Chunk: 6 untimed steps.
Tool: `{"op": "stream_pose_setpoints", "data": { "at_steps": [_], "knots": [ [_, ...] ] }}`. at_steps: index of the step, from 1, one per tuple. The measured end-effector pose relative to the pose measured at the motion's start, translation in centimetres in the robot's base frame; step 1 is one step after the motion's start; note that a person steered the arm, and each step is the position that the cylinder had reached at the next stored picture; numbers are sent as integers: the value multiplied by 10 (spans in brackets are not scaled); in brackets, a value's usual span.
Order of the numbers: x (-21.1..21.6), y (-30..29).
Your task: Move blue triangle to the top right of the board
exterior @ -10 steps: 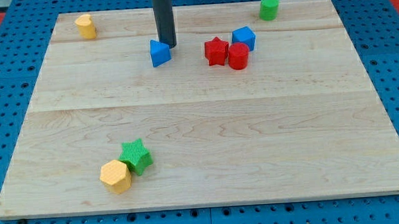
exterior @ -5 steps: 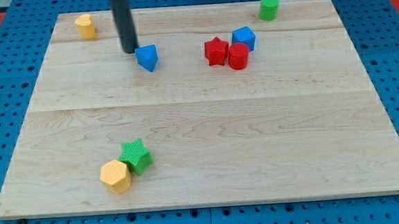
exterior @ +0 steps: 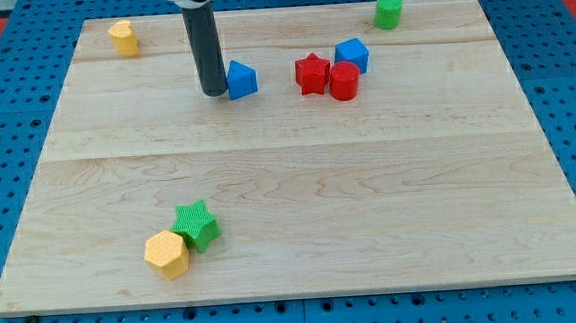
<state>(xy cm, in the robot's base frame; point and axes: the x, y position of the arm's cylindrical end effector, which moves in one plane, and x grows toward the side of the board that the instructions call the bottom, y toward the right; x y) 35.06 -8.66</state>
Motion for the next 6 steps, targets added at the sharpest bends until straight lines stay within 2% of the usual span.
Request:
{"op": "stream_pose_setpoints", "data": {
  "at_steps": [2, 4, 5, 6],
  "knots": [
    [0, 46],
    [-59, 96],
    [-72, 129],
    [-73, 122]
  ]
}}
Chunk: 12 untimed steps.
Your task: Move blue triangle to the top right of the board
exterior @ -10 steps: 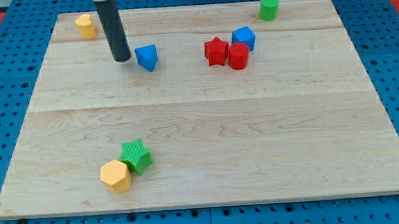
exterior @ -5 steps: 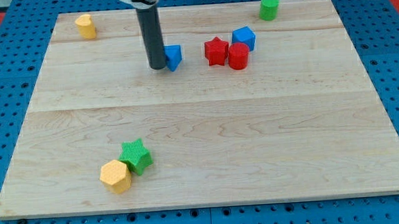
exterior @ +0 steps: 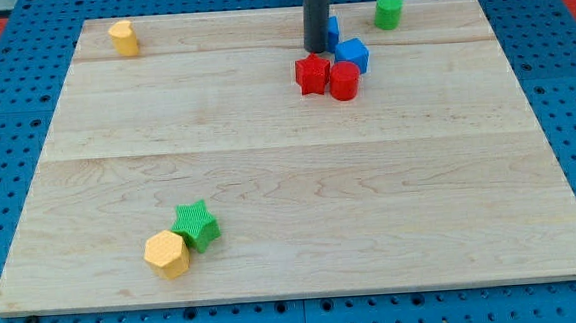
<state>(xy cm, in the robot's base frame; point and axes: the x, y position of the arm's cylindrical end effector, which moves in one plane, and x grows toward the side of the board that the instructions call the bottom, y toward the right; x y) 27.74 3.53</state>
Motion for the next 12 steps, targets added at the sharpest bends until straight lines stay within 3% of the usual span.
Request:
{"op": "stream_pose_setpoints", "data": {
  "at_steps": [2, 5, 8, 10, 12],
  "knots": [
    [-23, -3],
    [-26, 123],
    [-8, 185],
    [-28, 195],
    [-22, 197]
  ]
}}
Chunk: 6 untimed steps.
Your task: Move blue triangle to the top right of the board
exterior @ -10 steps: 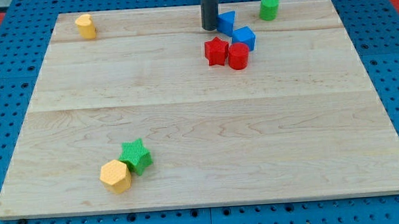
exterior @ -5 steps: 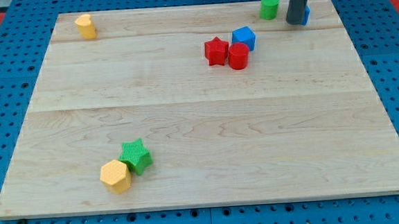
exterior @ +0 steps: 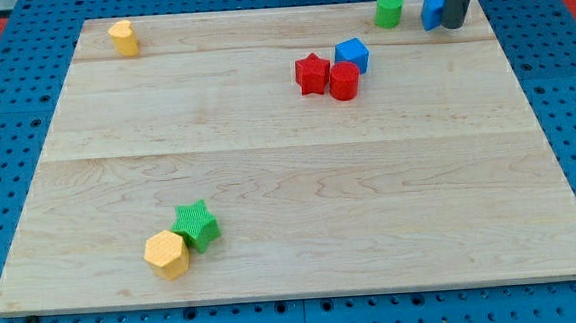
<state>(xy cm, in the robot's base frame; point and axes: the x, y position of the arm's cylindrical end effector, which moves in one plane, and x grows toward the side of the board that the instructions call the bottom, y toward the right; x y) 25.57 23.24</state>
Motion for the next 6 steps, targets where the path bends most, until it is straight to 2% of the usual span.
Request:
{"op": "stream_pose_setpoints", "data": {
  "at_steps": [1, 2, 5, 6],
  "knots": [
    [17, -46],
    [4, -71],
    [-53, -44],
    [-54, -85]
  ]
}}
